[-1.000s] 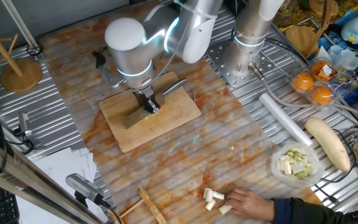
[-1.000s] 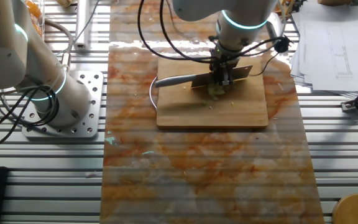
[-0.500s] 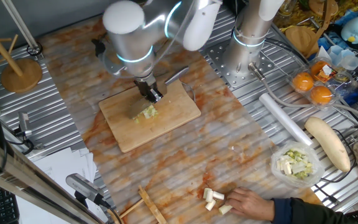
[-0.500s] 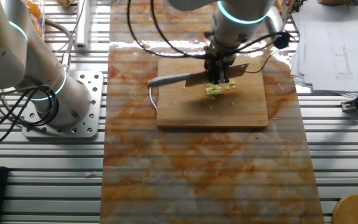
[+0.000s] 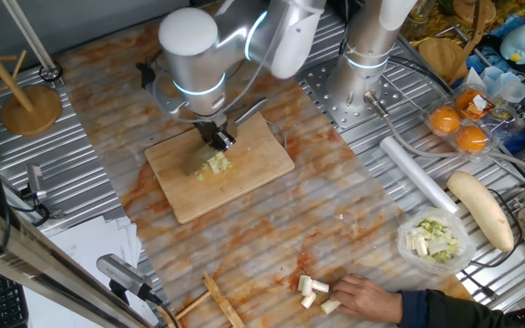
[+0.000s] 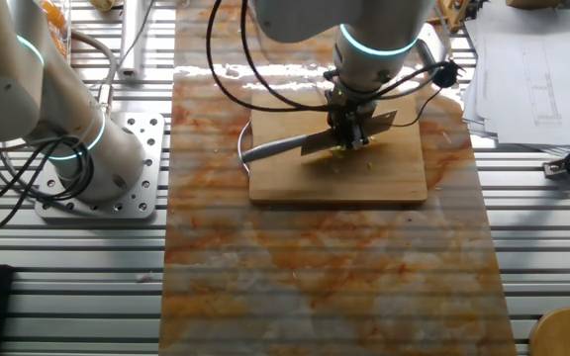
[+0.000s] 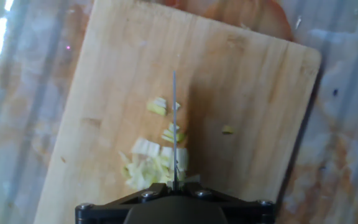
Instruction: Chop the scallions
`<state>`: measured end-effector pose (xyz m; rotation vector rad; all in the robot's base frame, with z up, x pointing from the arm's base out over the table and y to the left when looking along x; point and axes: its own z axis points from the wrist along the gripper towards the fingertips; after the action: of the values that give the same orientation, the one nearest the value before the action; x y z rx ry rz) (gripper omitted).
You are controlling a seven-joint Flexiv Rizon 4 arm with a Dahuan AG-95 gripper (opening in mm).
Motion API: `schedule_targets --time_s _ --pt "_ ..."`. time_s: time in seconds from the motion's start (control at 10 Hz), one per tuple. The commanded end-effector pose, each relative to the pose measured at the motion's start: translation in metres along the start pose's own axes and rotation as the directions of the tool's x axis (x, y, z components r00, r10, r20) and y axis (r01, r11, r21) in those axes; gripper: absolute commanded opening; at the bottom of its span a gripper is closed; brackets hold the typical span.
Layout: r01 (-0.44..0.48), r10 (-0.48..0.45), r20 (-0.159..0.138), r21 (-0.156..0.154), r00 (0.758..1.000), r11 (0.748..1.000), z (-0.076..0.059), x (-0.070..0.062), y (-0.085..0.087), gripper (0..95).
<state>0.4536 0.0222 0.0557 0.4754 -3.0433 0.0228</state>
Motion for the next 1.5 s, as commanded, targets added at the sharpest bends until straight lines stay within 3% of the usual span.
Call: schedule_targets --time_s 0.1,0.4,0.5,0.6,0.7,0.8,0.9,1.2,1.5 --pt "0.002 -0.002 -0.001 -0.005 1.0 1.0 0.005 -0.004 -0.001 0.0" --pt "0.002 -0.002 0.003 -0.018 1.0 1.0 0.026 -0.015 -0.001 0.0" --pt "0.004 -0.004 -0.009 -0.013 1.0 1.0 0.029 -0.019 0.001 0.0" --pt "0.025 -0.025 -0.02 0.009 0.999 1.0 0.024 -0.016 0.001 0.0" --pt "0.031 -0.031 -0.026 -0.002 0.999 1.0 0.013 -0.011 0.0 0.0" --pt "0.045 -0.045 -0.036 -0.006 0.998 0.999 -0.009 0.0 0.001 0.0" --pt "0.049 -0.049 -0.03 -0.01 0.998 0.999 -0.021 0.004 0.004 0.0" --pt "0.027 -0.027 -0.021 -0.015 0.999 1.0 -0.016 -0.002 0.01 0.0" --pt "0.024 -0.024 -0.024 0.005 0.999 1.0 -0.005 -0.01 0.013 0.0"
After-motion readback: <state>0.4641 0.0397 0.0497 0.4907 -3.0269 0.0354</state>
